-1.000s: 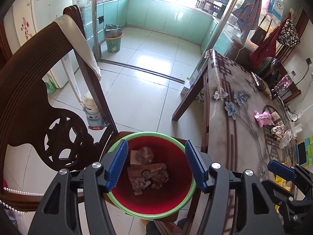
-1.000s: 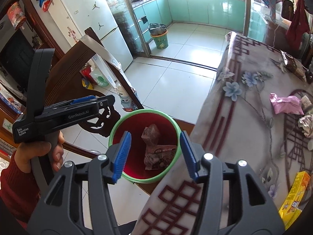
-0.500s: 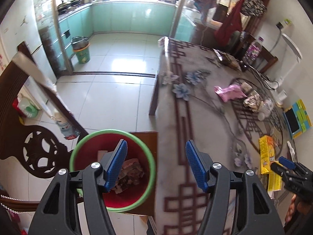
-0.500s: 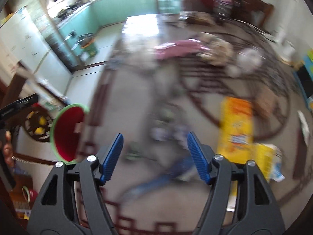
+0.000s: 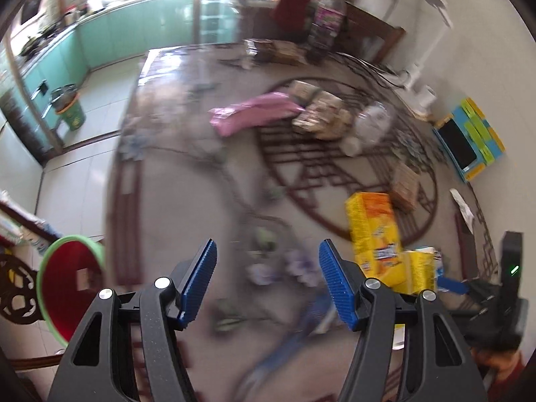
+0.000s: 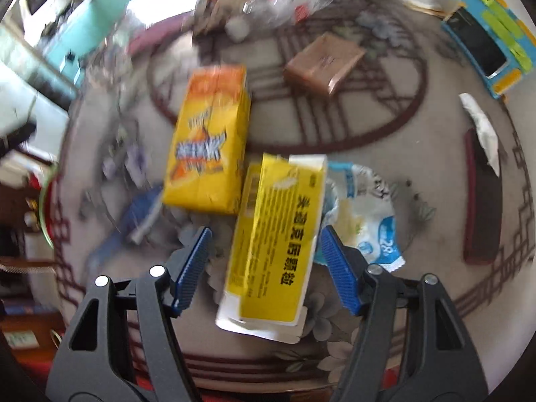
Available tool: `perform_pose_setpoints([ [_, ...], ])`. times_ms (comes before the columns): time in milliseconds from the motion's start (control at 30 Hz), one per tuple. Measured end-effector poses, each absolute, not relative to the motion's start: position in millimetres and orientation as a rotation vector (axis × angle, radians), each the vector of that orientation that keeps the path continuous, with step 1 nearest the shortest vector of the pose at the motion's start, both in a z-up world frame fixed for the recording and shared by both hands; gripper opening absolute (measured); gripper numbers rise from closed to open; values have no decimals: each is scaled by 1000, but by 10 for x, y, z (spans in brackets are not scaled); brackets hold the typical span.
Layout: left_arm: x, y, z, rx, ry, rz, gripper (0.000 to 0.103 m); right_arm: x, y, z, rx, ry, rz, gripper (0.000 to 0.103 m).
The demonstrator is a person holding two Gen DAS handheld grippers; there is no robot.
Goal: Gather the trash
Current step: 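Grasp the yellow iced tea carton with the left gripper while the right grasps the yellow snack packet, then carry the iced tea carton and yellow packet over the red bucket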
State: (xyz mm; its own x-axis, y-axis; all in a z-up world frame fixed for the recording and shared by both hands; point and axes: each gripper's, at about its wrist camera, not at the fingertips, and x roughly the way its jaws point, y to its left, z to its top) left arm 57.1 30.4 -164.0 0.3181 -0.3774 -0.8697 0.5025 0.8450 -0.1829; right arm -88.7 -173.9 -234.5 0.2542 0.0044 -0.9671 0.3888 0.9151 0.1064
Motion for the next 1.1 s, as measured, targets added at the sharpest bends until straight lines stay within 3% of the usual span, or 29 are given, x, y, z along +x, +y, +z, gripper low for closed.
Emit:
perform_pose_setpoints([
  [67, 494, 29, -1670, 143, 1113, -603, 61, -897, -1711, -2488, 361, 1331, -210, 56],
  [100, 470, -66, -1681, 149, 1117, -608, 61, -899, -1706, -2523, 365, 1341, -184, 43],
  [400, 397, -858, -2032, 201, 1221, -626, 61, -1069, -2273, -2094, 462, 1181, -128, 32],
  [500, 369, -1066, -2201, 217, 1273, -635, 61, -1054, -2511, -1897, 479, 1108, -164, 14],
  [700, 296, -1310, -2445, 262, 1330, -647, 64, -961, -2728, -1910, 448, 1136, -154, 14],
  [767, 285, -1338, -2536, 283, 1349, -640, 64, -970, -2777, -1984, 458, 1151, -151, 17],
  [833, 285, -1337, -2627, 288, 1375, -634, 62, -990, -2849, -2058, 465, 1181, -152, 35],
  [1000, 275, -1270, -2641, 263, 1366, -636, 57, -1001, -2910, -2115, 470, 1181, -187, 64],
  [1100, 262, -1212, -2519, 260, 1325, -626, 57, -965, -2952, -2145, 467, 1178, -200, 71],
])
